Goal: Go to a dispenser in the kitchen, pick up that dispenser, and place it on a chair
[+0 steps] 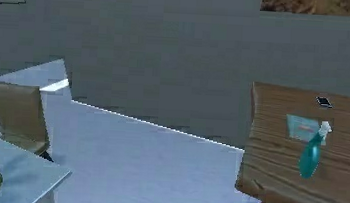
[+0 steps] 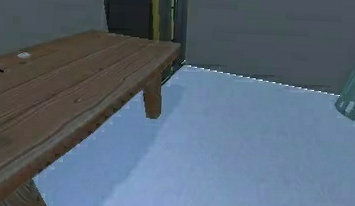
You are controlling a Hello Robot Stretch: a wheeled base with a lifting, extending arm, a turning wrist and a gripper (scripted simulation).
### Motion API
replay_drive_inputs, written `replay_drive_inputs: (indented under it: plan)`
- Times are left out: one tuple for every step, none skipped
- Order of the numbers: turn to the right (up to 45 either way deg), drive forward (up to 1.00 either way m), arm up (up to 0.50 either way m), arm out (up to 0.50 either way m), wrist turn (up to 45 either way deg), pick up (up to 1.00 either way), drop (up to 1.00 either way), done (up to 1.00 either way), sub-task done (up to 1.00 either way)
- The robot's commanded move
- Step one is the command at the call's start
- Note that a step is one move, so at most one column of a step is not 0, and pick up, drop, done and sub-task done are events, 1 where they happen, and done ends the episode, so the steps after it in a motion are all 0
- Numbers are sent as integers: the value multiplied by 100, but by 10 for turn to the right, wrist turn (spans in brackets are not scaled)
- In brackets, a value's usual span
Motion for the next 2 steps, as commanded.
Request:
replay_drive_inputs:
  plan:
    - [-450, 0, 0, 0, 0, 0, 0, 0, 0]
    - [0, 0, 50, 0, 0, 0, 0, 0, 0]
